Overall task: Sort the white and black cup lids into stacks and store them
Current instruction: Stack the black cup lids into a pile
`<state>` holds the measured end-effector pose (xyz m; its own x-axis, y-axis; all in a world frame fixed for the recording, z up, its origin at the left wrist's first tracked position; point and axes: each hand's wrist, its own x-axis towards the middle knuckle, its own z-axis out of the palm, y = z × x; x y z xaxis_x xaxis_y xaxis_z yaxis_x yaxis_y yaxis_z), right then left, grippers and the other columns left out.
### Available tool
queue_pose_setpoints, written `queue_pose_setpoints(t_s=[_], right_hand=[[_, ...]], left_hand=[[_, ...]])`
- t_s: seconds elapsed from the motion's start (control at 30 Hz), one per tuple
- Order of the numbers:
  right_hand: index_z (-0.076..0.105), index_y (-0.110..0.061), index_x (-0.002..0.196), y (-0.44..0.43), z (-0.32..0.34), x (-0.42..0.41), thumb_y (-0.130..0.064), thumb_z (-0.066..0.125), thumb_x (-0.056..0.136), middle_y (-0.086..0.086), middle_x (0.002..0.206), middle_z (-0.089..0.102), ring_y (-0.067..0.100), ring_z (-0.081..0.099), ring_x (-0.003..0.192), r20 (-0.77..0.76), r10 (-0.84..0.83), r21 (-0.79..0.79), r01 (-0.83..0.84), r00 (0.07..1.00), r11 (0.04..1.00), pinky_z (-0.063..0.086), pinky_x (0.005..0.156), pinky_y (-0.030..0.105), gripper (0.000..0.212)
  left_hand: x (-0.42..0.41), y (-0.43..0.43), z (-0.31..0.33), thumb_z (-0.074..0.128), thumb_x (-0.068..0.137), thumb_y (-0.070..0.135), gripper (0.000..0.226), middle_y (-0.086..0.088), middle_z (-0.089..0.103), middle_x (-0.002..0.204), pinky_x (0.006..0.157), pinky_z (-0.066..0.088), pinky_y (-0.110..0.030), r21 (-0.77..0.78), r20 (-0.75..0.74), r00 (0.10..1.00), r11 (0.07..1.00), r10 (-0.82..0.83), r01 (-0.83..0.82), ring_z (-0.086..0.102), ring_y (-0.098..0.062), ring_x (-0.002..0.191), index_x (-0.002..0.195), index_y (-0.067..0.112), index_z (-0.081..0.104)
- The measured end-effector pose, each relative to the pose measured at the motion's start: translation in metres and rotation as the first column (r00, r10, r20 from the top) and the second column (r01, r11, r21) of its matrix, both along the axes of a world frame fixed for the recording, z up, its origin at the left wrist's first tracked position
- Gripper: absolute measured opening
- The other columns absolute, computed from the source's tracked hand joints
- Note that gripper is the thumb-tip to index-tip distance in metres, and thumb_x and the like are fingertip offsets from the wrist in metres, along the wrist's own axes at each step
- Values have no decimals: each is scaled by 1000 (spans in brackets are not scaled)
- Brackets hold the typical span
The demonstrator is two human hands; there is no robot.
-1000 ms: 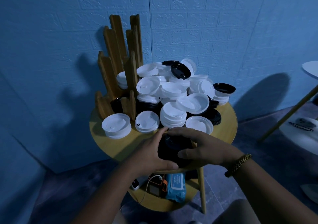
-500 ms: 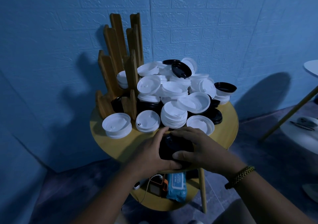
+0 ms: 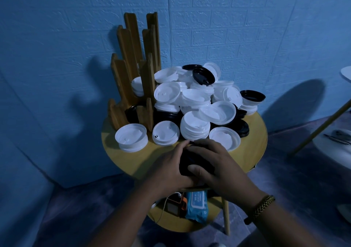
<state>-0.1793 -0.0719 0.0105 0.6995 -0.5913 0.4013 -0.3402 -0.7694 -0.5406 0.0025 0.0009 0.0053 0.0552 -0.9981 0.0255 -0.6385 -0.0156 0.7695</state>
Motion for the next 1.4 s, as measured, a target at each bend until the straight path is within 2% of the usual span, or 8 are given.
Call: queue_pose_setpoints(t_s=[0.23,0.43,0.57,0.67,0.87,1.1,1.23,1.4], right_hand=[[61,-32,133,-5,2,2,-57,56,89,-10,134,48,9,44,122,-80,-26,-114,17,996,993,39,100,25,51],[55,-30,139,-2,0,1,-59,54,93,-9,140,49,11,45,126,-82,-19,-143,7,996,990,42,102,30,54],[38,-34,149,-1,-1,-4,-63,51,94,-21,140,46,-6,42,127,49,-6,94,1,999,996,38,101,14,63],[42,-32,145,-1,-2,-2,-58,56,89,-25,134,45,-14,41,123,119,-92,161,73,989,984,38,96,7,63],[51,-33,134,-4,-3,4,-55,64,87,-22,122,54,-6,50,113,121,-108,140,91,987,986,41,89,10,53],[42,-31,144,-3,-5,7,-64,66,76,-19,129,49,-8,46,117,151,-157,262,114,976,958,43,94,12,80],[47,-32,140,-1,-5,5,-57,72,76,-23,127,53,-12,49,116,196,-163,335,90,967,938,48,94,14,73],[50,-29,138,-7,0,6,-48,75,82,-19,126,51,-4,48,117,121,-127,247,94,984,964,47,96,20,64]], left_hand=[[-1,-1,-1,75,69,61,97,22,46,145,101,51,-41,-25,40,999,1000,11,-10,49,-6,129,147,62,16],[-1,1,-1,76,75,49,95,24,46,144,100,52,-37,-40,51,999,999,6,-4,49,-3,127,148,60,17],[0,0,-3,77,71,59,89,25,51,137,97,53,-39,-41,43,999,999,18,-16,52,-1,123,144,59,26],[1,-2,-4,78,67,64,91,27,50,137,98,52,-40,-35,42,999,999,32,-30,51,0,123,143,60,27],[4,-4,-4,81,70,59,100,20,44,148,103,51,-41,-34,22,999,999,41,-40,48,-7,131,146,66,17],[10,-6,-2,86,74,50,103,23,43,149,103,51,-35,-16,-38,999,1000,17,-18,48,-3,131,148,63,16],[13,-7,-4,88,67,55,112,22,44,148,104,51,-39,5,-50,998,1000,22,-22,49,-5,131,149,60,11],[11,-7,-6,87,65,57,113,24,45,145,102,52,-38,-6,-23,999,999,39,-39,50,-4,128,148,62,12]])
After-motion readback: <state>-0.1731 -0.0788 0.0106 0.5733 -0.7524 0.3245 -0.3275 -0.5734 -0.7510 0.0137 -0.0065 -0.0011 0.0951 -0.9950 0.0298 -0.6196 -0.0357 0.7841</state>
